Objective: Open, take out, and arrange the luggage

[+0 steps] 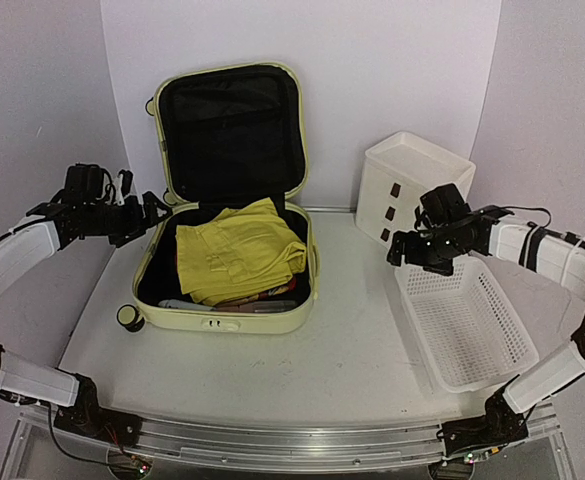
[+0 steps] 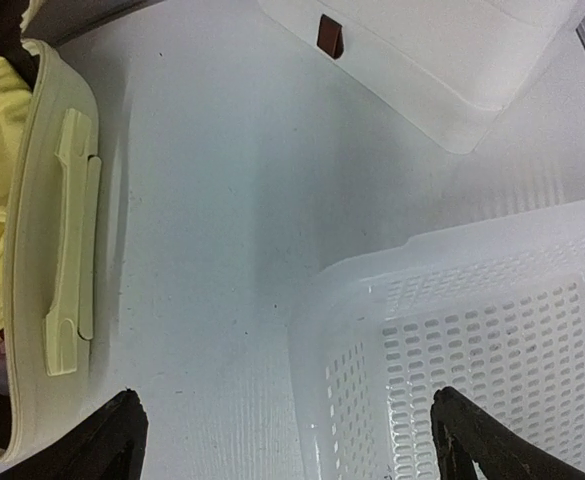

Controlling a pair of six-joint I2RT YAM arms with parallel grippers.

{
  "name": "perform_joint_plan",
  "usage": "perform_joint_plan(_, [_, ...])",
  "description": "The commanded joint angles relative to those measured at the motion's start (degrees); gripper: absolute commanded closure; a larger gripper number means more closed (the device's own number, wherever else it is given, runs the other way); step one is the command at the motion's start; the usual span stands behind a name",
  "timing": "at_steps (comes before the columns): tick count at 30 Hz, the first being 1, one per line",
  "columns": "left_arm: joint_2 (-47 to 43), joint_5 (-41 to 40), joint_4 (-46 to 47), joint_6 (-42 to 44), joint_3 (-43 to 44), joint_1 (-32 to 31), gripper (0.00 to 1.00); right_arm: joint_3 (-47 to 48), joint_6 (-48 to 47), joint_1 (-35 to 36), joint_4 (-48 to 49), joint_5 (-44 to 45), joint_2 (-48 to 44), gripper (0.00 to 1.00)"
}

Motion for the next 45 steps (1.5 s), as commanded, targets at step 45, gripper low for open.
perform_joint_plan(45, [15.1,-3.6,1.5,0.5,3.9,-16.2,0.34,30.6,4.7,9.2,15.9,-13.0,26.8,0.26])
